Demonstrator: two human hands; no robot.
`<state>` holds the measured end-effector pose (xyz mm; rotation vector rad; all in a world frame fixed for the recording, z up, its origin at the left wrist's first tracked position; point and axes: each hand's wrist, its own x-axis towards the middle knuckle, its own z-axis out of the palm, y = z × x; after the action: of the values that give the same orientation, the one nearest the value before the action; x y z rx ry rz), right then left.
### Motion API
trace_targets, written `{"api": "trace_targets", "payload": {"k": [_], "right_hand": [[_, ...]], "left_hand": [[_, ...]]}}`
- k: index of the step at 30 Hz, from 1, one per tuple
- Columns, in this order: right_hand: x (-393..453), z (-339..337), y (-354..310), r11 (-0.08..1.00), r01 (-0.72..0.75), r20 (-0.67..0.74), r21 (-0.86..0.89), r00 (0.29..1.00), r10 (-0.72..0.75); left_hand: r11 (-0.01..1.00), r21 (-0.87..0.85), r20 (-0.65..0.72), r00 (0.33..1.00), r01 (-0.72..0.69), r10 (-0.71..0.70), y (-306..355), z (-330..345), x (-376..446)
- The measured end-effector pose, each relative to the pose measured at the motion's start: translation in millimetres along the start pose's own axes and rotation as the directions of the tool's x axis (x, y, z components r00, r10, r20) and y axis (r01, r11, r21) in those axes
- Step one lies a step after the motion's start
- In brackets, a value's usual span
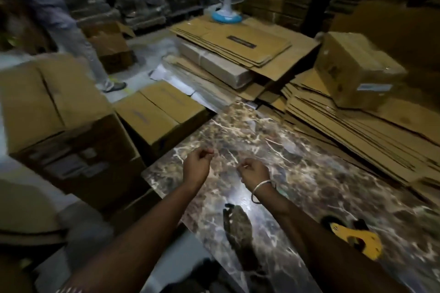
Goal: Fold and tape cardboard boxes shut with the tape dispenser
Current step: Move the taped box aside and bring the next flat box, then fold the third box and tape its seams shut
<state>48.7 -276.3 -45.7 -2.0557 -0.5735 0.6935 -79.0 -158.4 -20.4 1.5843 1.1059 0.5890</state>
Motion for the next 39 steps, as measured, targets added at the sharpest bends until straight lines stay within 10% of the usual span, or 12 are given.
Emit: {"api": "trace_targets", "payload": {"k": [16,29,39], "right_hand": [[254.7,179.0,-129.9,0.963,-0.004,0.160,-0.270,0.986,0.049],[482.7,279.4,-159.9,0.795,0.099,0.249,-0.599,0.966,0.068],[573.1,326.2,-124.0,0.664,0.088,0.276,-0.742,0.943,0.184]], "left_hand": [[0.958,-0.052,-0.187,0.940,0.282,-0.287,-56.8,-106.9,303.0],[0.802,-0.047,-0.483,0.690,0.595,-0.540,-139.8,-97.8,419.1],[0.680,-0.375,-0.453,0.515,0.630,-0.727,-195.8,-103.2,444.7]]}}
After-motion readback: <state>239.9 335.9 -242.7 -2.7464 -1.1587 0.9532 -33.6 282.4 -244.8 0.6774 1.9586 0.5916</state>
